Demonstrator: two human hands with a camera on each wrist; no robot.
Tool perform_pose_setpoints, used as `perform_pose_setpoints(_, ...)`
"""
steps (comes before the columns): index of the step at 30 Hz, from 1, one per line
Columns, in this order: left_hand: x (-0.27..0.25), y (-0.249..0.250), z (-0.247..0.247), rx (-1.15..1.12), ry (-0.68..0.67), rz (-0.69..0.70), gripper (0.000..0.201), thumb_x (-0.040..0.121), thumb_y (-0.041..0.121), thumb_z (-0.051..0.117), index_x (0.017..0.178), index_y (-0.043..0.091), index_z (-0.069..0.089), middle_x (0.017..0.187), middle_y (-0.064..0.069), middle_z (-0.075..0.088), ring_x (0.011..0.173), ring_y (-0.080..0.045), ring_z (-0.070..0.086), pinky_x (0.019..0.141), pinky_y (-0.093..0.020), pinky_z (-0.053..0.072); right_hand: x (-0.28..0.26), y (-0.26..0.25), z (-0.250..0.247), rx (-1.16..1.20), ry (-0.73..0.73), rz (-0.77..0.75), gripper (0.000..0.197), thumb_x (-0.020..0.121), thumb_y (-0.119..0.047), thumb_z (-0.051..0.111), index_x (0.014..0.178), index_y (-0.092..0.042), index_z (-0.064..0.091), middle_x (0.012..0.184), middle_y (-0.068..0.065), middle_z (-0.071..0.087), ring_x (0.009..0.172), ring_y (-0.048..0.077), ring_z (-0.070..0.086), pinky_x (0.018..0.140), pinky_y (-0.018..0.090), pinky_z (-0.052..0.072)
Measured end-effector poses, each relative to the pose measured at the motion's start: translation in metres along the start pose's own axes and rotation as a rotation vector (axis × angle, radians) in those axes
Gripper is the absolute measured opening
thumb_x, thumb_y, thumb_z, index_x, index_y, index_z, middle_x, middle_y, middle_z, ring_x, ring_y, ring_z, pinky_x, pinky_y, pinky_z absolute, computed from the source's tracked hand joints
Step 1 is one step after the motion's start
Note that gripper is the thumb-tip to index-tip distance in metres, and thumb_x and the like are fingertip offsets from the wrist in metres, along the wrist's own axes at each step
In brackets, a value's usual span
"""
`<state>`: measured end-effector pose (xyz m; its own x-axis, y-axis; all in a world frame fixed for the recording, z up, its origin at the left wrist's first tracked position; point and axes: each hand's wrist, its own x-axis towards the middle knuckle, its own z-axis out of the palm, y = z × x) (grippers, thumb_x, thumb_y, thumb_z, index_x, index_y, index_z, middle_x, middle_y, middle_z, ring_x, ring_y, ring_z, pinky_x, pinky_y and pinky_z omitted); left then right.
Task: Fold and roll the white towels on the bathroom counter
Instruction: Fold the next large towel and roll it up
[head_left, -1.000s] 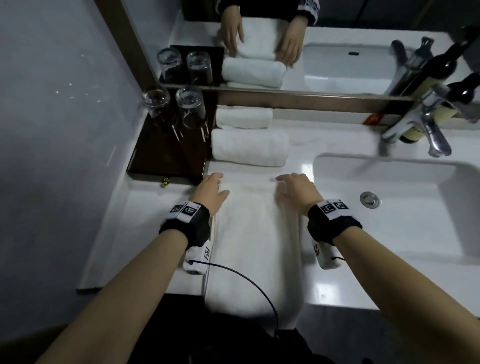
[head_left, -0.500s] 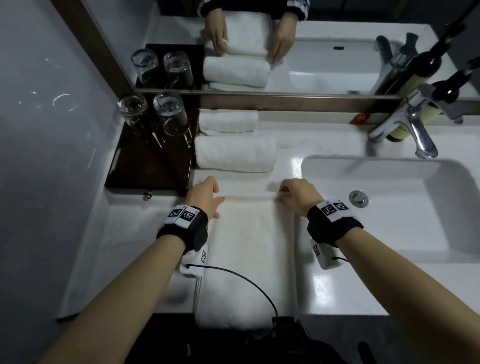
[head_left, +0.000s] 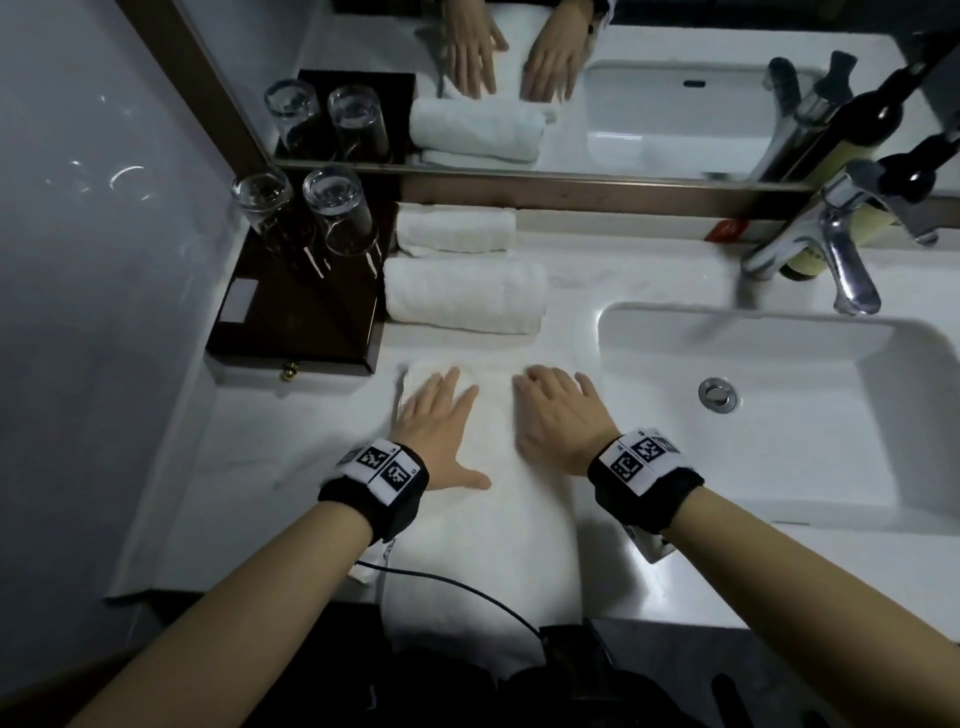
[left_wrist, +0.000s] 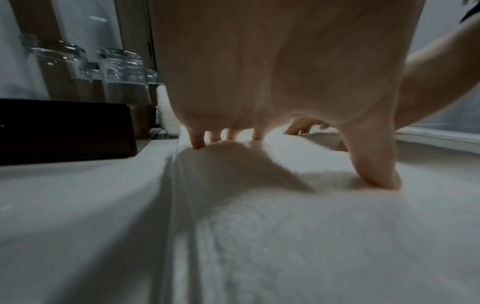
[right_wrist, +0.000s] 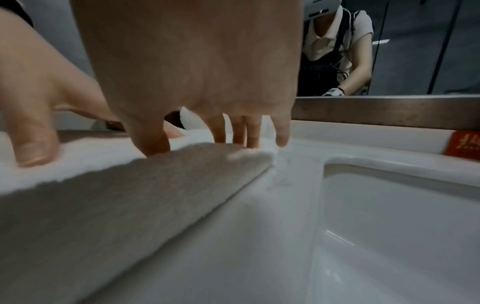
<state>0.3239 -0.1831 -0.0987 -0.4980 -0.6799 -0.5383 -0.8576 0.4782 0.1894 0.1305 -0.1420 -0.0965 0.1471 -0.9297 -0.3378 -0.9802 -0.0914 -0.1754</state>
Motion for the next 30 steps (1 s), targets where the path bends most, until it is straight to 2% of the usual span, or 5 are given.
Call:
perform_pose_setpoints(4,0.009,-0.006,0.006,0.068,-0.011,0.023,0.118,0.068,0.07,0.062,0.148,0.024,-0.012,0.154,-0.004,-0.028,0.143,-0.026,-0.021,0.116,-0.043,-0.003,-0.003,0.003,0.007,-0.104,-0.089,0.013,0.079,0.088,-0.039,0.041,0.149,-0.013,0.0,0.159,0.006,-0.003,0.147,0.024,-0.003,0.117,0.05,0.004)
perform_pose_setpoints(12,0.038,-0.013,-0.017,0.063,0.059,0.008,0.102,0.077,0.062,0.06,0.149,0.028,-0.004,0.156,-0.002,-0.02,0.145,-0.025,-0.015,0.116,-0.044,-0.001,0.027,0.005,-0.016,-0.172,-0.136,0.072,0.075,0.091,-0.036,0.037,0.149,-0.013,-0.004,0.159,0.007,-0.009,0.147,0.025,-0.007,0.116,0.056,0.001)
perform_pose_setpoints(19,0.002,0.013,0.003,0.073,0.373,0.09,0.056,0.087,0.027,0.056,0.139,0.028,0.036,0.151,-0.002,0.025,0.136,-0.023,0.021,0.108,-0.039,0.021,0.0,-0.029,-0.011,-0.122,-0.092,0.083,0.055,0.098,-0.02,0.033,0.147,-0.01,0.011,0.158,0.011,-0.002,0.145,0.035,-0.004,0.115,0.056,0.006)
perform_pose_setpoints(23,-0.024,0.011,0.024,-0.043,0.173,0.03,0.096,0.073,0.064,0.06,0.147,0.03,0.011,0.158,-0.003,-0.004,0.144,-0.026,-0.001,0.116,-0.044,0.007,-0.038,-0.04,0.017,0.01,-0.12,0.12,0.089,0.082,-0.054,0.054,0.147,-0.014,0.007,0.157,0.011,-0.004,0.144,0.04,-0.006,0.113,0.059,0.005)
perform_pose_setpoints(30,-0.039,0.002,0.048,0.086,0.074,0.001,0.112,0.067,0.081,0.047,0.145,0.032,-0.018,0.151,-0.005,-0.034,0.141,-0.025,-0.028,0.114,-0.044,-0.013,-0.036,-0.014,0.037,-0.149,-0.124,0.037,0.093,0.081,-0.077,0.022,0.147,-0.023,-0.016,0.156,0.008,-0.022,0.143,0.036,-0.018,0.113,0.058,-0.006)
